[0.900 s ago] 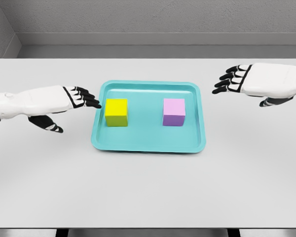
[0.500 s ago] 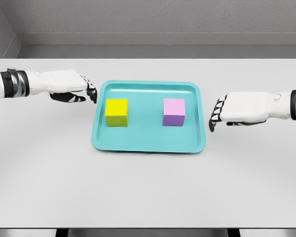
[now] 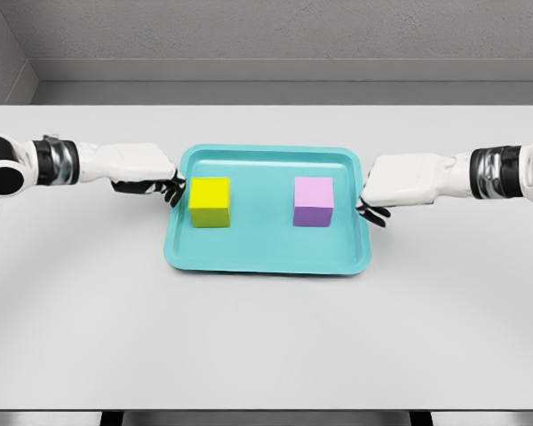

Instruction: Push two cubes

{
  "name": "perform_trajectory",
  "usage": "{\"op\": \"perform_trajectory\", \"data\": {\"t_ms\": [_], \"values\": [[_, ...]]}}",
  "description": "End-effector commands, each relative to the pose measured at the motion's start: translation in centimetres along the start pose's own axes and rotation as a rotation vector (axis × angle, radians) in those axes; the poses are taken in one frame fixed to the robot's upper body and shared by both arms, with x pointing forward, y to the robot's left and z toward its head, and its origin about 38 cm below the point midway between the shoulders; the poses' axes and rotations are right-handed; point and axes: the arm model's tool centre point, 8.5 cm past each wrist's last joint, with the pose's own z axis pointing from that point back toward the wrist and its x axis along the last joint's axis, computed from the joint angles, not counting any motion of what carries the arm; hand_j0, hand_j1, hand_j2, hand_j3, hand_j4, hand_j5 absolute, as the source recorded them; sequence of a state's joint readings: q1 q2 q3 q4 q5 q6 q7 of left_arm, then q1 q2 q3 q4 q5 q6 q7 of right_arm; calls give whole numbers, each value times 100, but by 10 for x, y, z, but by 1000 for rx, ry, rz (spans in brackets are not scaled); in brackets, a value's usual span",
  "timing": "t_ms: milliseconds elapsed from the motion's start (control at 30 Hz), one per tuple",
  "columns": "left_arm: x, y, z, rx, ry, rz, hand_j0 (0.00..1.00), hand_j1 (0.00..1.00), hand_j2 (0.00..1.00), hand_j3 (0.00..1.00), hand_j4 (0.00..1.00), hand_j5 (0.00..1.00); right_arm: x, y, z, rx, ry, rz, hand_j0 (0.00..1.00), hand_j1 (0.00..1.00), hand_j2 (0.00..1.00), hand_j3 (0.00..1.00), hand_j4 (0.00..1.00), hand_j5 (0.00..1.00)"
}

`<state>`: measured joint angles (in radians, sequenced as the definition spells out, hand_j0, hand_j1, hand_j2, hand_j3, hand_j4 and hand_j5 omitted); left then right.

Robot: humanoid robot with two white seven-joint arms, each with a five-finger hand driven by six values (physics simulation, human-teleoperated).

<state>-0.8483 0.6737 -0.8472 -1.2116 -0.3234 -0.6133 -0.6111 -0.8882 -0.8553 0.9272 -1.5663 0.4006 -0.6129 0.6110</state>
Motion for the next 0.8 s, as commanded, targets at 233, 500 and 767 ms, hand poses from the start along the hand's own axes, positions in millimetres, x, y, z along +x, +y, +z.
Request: {"op": "perform_trajectory", "data": {"t_ms": [233, 500, 767], "values": [[-3, -1, -11, -53, 29, -49, 29, 29, 29, 29, 29, 29, -11, 4, -24, 23, 4, -36, 12, 12, 12, 12, 12, 12], [-4, -4, -37, -80, 37, -46, 29, 29, 29, 29, 29, 29, -26, 8, -47, 55, 46, -68, 12, 12, 12, 12, 12, 12], [-2, -4, -40, -79, 33, -49, 29, 29, 29, 29, 29, 29, -29, 14, -53, 74, 46, -85, 13, 13, 13, 13, 13, 13]]}}
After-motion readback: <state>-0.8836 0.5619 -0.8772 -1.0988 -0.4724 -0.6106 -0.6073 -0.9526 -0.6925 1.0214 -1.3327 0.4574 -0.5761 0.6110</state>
